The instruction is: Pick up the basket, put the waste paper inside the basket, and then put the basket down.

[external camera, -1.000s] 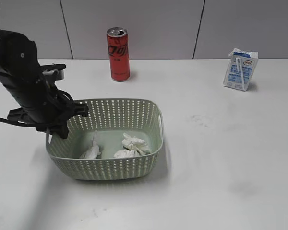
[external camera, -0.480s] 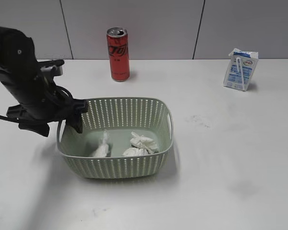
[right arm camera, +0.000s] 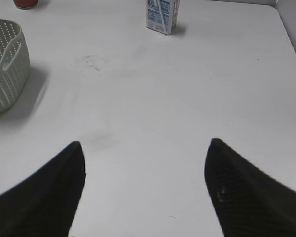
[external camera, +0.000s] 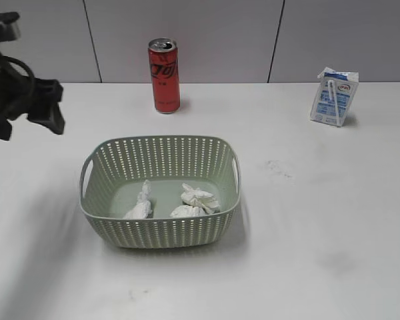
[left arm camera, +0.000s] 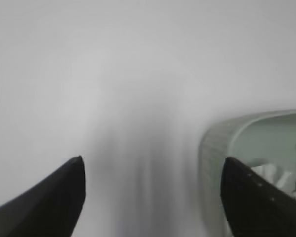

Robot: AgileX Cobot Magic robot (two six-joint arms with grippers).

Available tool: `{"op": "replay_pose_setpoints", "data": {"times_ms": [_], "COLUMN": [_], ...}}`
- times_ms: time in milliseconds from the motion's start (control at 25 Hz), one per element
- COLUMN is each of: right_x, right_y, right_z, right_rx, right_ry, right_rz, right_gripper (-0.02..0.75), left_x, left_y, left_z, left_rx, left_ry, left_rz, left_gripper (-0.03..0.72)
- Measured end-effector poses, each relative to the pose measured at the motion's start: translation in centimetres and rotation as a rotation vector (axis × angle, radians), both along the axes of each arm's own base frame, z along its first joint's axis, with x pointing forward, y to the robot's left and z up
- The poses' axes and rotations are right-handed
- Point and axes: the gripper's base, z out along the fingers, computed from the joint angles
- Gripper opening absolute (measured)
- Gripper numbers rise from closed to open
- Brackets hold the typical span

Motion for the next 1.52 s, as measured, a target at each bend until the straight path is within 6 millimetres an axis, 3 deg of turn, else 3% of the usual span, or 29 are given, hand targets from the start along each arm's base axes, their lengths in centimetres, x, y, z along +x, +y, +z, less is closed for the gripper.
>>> {"op": "replay_pose_setpoints", "data": {"times_ms": [240, 440, 600, 840, 1200, 1520], "right_x": [0.0, 0.0, 0.0, 0.0, 0.0, 0.0], "right_y": [0.0, -0.1, -0.1, -0.2, -0.2, -0.2], "right_z": [0.0, 0.0, 0.0, 0.0, 0.0, 0.0], "right_rx": [0.0, -0.012, -0.014, -0.019, -0.023, -0.023], "right_ry": [-0.001, -0.001, -0.001, -0.001, -0.002, -0.002], "right_rz": [0.0, -0.007, -0.009, -0.012, -0.014, -0.015], "right_gripper": [0.569, 0.569, 0.569, 0.569, 0.569, 0.569], "left_x": [-1.2, -3.2, -5.9, -12.4, -22.3, -27.5], "left_y": [5.1, 7.7, 8.6, 8.3, 8.9, 9.1], "left_z": [2.8, 5.7, 8.8, 11.8, 11.2, 8.9], "left_rx": [0.08, 0.112, 0.13, 0.032, 0.023, 0.018], "left_ry": [0.079, 0.034, -0.058, -0.23, -0.45, -0.553], "left_rz": [-0.019, -0.016, 0.0, 0.011, 0.016, 0.014], "left_gripper": [0.623, 0.614, 0.599, 0.593, 0.591, 0.587]}}
